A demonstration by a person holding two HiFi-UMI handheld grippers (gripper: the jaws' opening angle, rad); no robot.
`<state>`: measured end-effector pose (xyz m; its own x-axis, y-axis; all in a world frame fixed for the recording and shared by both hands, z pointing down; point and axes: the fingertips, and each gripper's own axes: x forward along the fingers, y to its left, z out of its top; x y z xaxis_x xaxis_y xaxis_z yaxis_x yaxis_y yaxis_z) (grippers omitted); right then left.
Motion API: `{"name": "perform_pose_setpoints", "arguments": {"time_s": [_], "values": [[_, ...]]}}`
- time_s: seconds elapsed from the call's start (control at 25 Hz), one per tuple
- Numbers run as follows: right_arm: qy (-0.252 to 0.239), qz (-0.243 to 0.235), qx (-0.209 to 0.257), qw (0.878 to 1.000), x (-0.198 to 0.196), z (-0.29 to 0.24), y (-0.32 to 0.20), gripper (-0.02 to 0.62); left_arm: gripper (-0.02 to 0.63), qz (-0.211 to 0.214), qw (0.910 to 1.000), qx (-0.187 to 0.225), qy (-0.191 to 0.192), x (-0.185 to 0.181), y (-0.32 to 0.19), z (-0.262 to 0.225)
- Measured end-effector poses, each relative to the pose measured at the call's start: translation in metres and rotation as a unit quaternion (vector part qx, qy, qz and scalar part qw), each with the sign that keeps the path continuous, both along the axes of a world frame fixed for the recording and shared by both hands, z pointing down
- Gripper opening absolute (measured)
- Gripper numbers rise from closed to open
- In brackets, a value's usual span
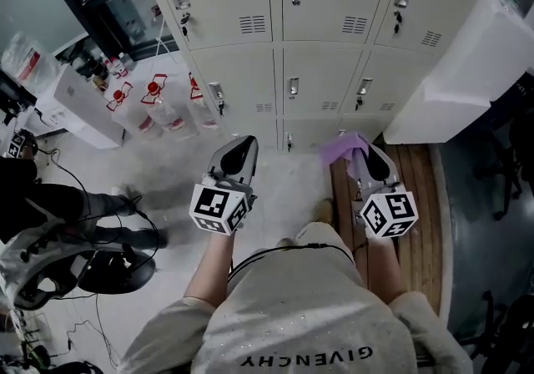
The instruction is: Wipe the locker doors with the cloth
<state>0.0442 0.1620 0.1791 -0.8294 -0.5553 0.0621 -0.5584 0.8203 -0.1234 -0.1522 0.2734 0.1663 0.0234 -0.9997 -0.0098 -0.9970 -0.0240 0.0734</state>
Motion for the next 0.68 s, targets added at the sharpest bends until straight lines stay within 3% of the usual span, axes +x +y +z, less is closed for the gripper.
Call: {"name": "perform_pose_setpoints", "arguments": {"time_s": [0.44, 0.68], "values": [[0.009, 0.001, -0.039, 0.999, 0.006, 0.019, 0.006, 0.050, -0.002, -0.016, 0.9997, -0.008, 0.014, -0.009, 0.014, 0.014], [0.021, 0.010, -0.027, 0.999, 0.005, 0.017, -0.007, 0.051, -0.002, -0.018, 0.9995, -0.006, 0.023, -0.011, 0.008, 0.016]]}}
